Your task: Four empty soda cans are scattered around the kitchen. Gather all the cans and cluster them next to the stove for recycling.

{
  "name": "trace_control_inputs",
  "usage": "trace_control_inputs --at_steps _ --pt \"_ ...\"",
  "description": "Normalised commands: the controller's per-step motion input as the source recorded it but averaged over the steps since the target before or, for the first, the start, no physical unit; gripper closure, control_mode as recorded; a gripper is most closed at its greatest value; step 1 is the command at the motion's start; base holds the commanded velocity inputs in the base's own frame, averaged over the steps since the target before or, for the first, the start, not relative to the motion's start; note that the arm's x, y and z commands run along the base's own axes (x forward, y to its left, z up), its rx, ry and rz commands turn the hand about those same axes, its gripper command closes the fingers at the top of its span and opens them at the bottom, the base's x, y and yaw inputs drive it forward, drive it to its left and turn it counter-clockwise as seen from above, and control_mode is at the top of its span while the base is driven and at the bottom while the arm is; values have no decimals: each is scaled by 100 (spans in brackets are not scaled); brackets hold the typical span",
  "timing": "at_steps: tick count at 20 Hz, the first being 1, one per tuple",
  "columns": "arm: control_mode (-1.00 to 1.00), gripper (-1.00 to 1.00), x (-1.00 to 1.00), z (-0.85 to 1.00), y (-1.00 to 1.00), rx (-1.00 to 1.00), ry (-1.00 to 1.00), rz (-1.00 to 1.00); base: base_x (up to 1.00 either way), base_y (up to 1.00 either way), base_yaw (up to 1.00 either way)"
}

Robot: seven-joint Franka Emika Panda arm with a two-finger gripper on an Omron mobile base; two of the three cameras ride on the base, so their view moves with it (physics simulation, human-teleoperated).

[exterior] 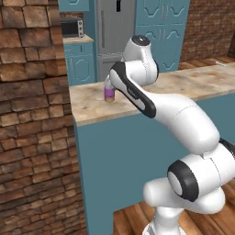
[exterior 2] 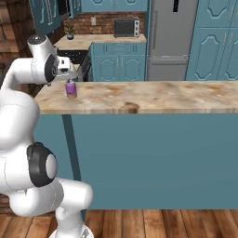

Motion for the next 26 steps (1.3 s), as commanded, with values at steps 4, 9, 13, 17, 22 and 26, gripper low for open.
trace_control_inputs --at_steps 4,9,13,17,22,26 --pt "-100 -100 28 -14 4 0 2 0 0 0 0" --pt "-100 -100 26 -10 7 0 6 0 0 0 0" --pt "-100 -100 25 -3 7 0 3 0 0 0 0" --pt "-100 -100 24 0 5 0 6 0 0 0 0" --pt "-100 -100 21 -6 3 0 4 -1 0 0 0" --pt "-100 -100 17 -11 1 -2 1 -1 0 0 0"
